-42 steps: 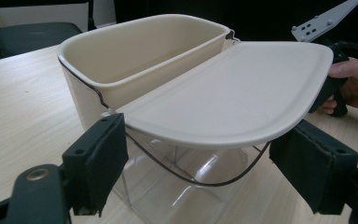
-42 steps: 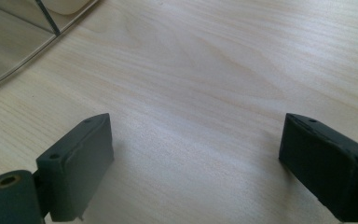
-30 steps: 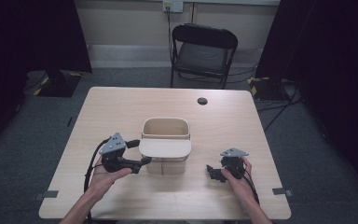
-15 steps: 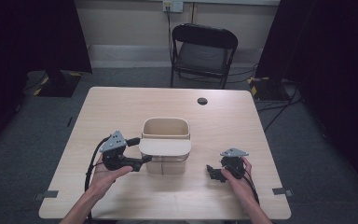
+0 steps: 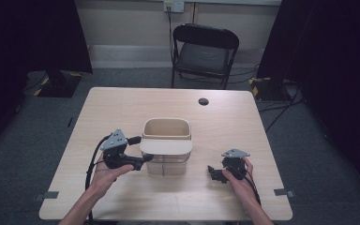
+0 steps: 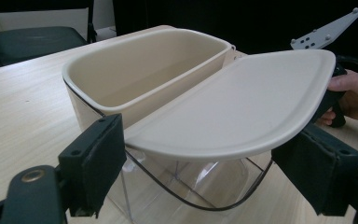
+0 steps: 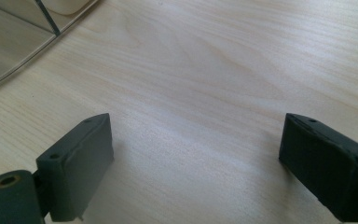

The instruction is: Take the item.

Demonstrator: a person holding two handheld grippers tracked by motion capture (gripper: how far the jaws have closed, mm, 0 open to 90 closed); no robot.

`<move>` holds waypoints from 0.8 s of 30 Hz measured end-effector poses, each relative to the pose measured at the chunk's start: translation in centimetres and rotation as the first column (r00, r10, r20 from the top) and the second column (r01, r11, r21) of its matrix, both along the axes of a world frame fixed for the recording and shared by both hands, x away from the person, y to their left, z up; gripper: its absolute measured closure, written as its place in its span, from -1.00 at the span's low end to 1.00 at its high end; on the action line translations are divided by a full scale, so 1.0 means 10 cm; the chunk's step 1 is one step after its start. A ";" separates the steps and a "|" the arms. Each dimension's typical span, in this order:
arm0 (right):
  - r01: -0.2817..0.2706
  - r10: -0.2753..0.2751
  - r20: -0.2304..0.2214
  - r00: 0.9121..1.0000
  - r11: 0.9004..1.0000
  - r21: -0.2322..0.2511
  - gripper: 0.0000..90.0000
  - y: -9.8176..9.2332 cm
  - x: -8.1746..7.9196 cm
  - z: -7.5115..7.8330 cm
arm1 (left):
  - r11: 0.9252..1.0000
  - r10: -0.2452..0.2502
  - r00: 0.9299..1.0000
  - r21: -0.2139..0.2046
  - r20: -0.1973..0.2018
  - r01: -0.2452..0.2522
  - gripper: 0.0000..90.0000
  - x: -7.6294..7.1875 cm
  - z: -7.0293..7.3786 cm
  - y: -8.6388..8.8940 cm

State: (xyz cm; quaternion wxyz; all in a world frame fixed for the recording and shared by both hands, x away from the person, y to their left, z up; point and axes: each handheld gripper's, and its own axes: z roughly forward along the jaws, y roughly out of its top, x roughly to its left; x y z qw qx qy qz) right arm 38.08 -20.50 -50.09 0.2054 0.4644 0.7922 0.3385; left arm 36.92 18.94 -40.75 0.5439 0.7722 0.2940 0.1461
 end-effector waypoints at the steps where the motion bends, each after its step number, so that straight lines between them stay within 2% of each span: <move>1: 0.000 0.000 0.000 1.000 1.000 0.000 -0.79 0.00 0.00 0.00 | 1.000 -0.005 1.000 -0.001 -0.001 0.005 -0.62 0.00 0.00 0.00; 24: 0.000 0.000 0.000 1.000 1.000 0.000 -0.79 0.00 0.00 0.00 | 1.000 -0.002 1.000 -0.018 -0.001 0.002 -0.57 0.04 0.01 0.01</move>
